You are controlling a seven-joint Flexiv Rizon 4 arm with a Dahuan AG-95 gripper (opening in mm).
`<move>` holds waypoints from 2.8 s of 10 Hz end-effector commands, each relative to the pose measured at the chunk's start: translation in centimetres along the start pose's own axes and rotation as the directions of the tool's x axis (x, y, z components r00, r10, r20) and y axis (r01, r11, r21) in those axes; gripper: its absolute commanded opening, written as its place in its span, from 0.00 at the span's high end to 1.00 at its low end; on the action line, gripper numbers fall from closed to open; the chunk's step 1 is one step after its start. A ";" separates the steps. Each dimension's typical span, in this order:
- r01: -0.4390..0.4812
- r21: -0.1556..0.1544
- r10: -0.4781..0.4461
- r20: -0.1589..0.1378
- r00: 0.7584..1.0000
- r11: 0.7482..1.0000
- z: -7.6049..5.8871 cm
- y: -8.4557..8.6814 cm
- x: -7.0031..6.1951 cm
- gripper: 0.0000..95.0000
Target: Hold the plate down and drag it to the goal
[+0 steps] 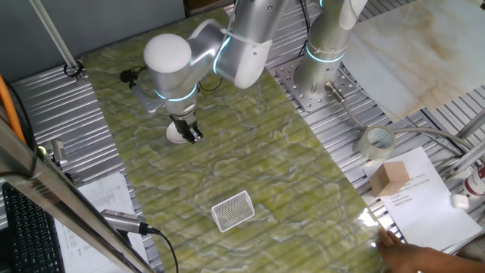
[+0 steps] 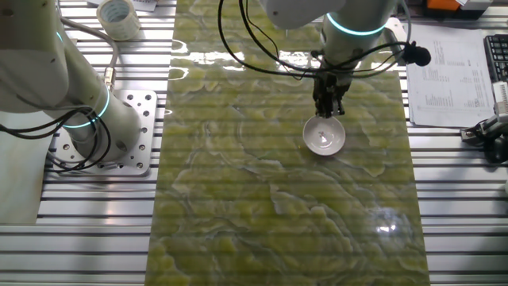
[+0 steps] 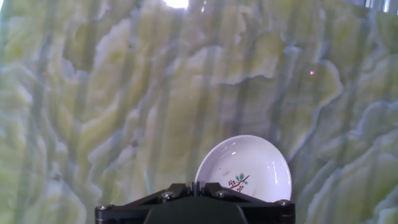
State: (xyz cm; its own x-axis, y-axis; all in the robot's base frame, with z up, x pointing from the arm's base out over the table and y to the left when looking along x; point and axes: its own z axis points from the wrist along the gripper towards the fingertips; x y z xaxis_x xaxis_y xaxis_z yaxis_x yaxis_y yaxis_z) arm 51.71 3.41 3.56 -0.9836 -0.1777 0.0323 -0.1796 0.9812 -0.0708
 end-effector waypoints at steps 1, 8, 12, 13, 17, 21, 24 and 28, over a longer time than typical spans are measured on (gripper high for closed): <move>-0.016 -0.011 0.016 0.003 1.000 1.000 0.2 0.8 -0.5 1.00; -0.110 -0.043 0.110 0.004 0.994 0.993 -0.7 5.8 -2.5 1.00; -0.156 -0.040 0.156 0.000 0.988 0.987 -0.8 7.0 -2.8 1.00; -0.149 -0.037 0.149 -0.001 0.989 0.988 -0.8 7.0 -2.8 1.00; -0.020 -0.036 0.020 0.000 1.000 0.999 -0.8 7.0 -2.8 1.00; -0.020 -0.049 0.020 0.000 1.000 0.999 -0.7 7.5 -3.1 1.00; -0.050 -0.063 0.050 -0.010 0.999 0.997 -1.5 9.4 -3.9 1.00; -0.111 -0.084 0.109 -0.023 0.994 0.990 -2.6 13.2 -5.0 1.00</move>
State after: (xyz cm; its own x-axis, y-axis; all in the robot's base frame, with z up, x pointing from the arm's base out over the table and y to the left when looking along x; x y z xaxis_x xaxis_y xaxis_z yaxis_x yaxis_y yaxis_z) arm 54.26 17.40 5.00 -0.9965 -0.0697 0.0469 -0.0692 0.9975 0.0115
